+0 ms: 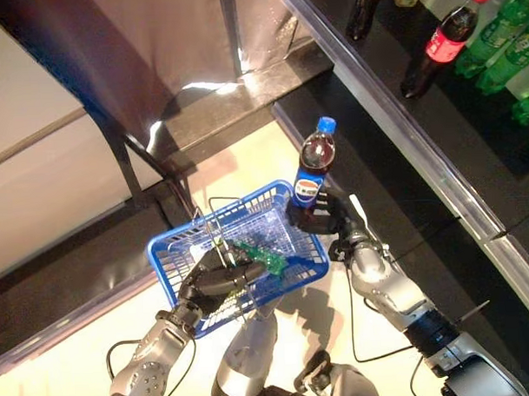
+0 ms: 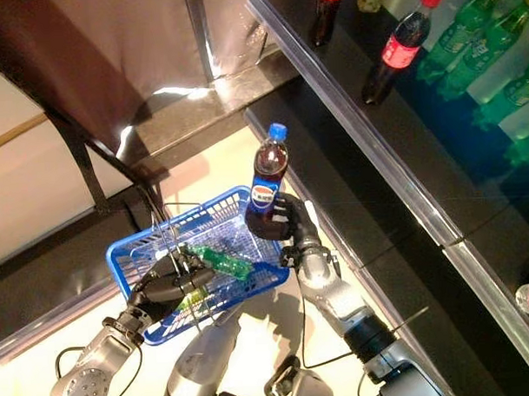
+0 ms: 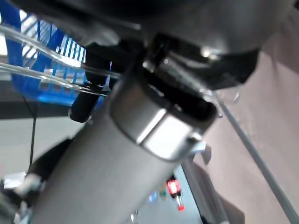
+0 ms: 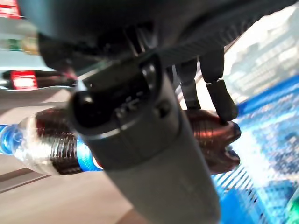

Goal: Pick up the drink and place into the basket.

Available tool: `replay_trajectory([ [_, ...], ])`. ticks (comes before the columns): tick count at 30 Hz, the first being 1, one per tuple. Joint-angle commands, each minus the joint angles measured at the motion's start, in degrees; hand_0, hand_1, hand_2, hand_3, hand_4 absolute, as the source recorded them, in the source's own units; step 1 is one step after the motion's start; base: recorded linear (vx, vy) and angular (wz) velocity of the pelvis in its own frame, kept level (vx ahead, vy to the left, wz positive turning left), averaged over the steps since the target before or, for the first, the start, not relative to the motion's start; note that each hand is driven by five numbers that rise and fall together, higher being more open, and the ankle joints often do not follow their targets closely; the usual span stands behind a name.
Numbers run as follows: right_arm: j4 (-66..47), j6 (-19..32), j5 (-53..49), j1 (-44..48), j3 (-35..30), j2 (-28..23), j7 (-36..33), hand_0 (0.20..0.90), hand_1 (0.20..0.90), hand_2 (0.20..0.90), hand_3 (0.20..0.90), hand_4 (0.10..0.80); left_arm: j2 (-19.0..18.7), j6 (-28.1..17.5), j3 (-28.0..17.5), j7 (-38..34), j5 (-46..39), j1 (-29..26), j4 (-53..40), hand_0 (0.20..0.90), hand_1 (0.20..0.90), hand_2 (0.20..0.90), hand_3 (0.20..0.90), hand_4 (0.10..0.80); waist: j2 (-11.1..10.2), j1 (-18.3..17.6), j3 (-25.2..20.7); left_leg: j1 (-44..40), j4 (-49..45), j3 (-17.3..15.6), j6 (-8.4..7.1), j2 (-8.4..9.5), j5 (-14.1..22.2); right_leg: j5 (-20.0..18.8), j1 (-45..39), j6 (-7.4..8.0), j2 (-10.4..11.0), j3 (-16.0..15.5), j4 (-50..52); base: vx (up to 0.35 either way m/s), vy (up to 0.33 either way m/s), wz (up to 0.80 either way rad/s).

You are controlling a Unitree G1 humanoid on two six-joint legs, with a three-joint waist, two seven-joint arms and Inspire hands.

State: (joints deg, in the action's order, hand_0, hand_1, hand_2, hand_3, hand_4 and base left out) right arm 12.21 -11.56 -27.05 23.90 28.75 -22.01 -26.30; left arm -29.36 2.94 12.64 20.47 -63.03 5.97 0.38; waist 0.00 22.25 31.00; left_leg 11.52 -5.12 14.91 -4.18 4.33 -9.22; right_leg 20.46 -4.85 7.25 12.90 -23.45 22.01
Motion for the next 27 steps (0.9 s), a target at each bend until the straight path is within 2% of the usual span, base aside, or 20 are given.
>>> replay_trajectory([
  [1, -6.99, 8.95, 3.03, 8.51, 2.07, 2.91, 0.17, 0.300, 0.300, 0.300, 0.200, 0.100, 2.68, -8.63, -1.42, 18.21, -9.06, -10.08, -27.20, 0.300, 0.300, 0.300, 0.200, 0.100, 2.70, 0.16, -6.92, -4.95, -5.32, 3.66, 1.59, -0.01, 7.56, -8.72, 3.57, -5.43, -1.04, -1.28, 1.76, 0.000, 0.000, 0.00],
  [9, 1.51, 9.49, 2.81, 9.76, 5.04, 8.28, 0.47, 0.300, 0.300, 0.300, 0.200, 0.100, 3.80, -9.66, 1.03, 19.12, -9.18, -15.19, -29.55, 0.300, 0.300, 0.300, 0.200, 0.100, 2.41, 1.09, -6.59, -4.66, -5.32, 4.85, 1.77, 0.39, 7.50, -8.83, 3.54, -5.28, -0.92, -1.77, 1.88, 0.018, -0.016, 0.08],
  [16, 4.99, 9.80, 5.16, 9.70, 6.47, 10.34, 0.64, 0.300, 0.300, 0.300, 0.200, 0.100, 3.25, -11.48, 0.73, 18.45, -7.42, -17.30, -29.82, 0.300, 0.300, 0.300, 0.200, 0.100, 2.51, 1.47, -6.76, -4.32, -5.10, 5.34, 1.88, 0.68, 7.28, -9.00, 3.77, -4.99, -0.87, -1.76, 1.71, 0.008, -0.004, 0.02],
  [23, 12.51, 6.79, 11.09, 10.02, 8.44, 10.81, 0.87, 0.300, 0.300, 0.300, 0.200, 0.100, 2.43, -13.15, -1.09, 20.54, -8.00, -18.65, -30.85, 0.300, 0.300, 0.300, 0.200, 0.100, 2.74, 2.12, -7.38, -4.05, -4.93, 5.46, 1.72, 0.87, 7.18, -8.82, 4.11, -4.83, -0.50, -1.95, 1.98, 0.011, 0.000, 0.03],
  [27, 17.59, 4.20, 20.79, 10.25, 10.38, 10.65, 0.62, 0.300, 0.300, 0.300, 0.200, 0.100, 2.05, -14.76, -1.31, 21.05, -7.67, -19.70, -32.06, 0.300, 0.300, 0.300, 0.200, 0.100, 3.13, 2.33, -7.47, -3.86, -4.70, 5.58, 1.64, 1.07, 7.09, -8.73, 4.35, -4.77, -0.32, -2.08, 2.14, 0.003, 0.001, 0.01],
])
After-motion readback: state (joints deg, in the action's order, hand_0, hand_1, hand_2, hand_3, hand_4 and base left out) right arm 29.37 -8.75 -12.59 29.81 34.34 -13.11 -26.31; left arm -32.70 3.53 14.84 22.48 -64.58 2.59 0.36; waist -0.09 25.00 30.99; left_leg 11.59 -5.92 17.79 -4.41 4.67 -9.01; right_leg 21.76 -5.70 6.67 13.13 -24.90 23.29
